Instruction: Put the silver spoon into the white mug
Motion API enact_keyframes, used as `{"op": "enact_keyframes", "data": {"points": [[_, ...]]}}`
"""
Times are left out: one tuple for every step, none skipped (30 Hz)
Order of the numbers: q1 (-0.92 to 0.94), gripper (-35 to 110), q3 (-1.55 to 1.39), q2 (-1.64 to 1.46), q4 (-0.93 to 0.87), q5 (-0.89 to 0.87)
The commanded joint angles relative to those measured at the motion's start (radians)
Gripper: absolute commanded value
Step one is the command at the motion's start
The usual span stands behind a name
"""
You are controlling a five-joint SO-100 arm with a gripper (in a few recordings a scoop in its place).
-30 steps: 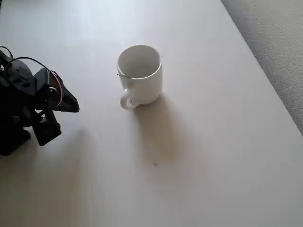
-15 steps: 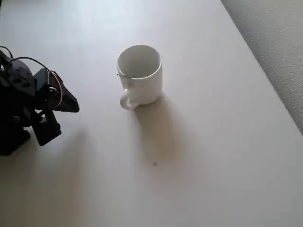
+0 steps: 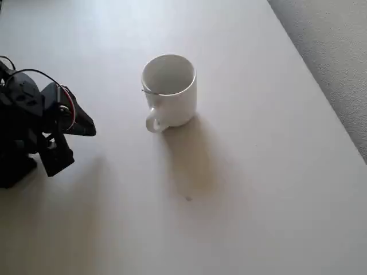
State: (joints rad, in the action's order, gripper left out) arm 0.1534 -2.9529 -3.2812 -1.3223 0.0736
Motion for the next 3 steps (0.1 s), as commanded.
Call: {"op": "enact_keyframes", "data": {"points": [[0.009,-2,0.0,-0.012,-0.008,0.008],[0.009,-2,0.0,-0.012,-0.008,0.008],[0.009,-2,0.0,-0.012,-0.008,0.008]]}}
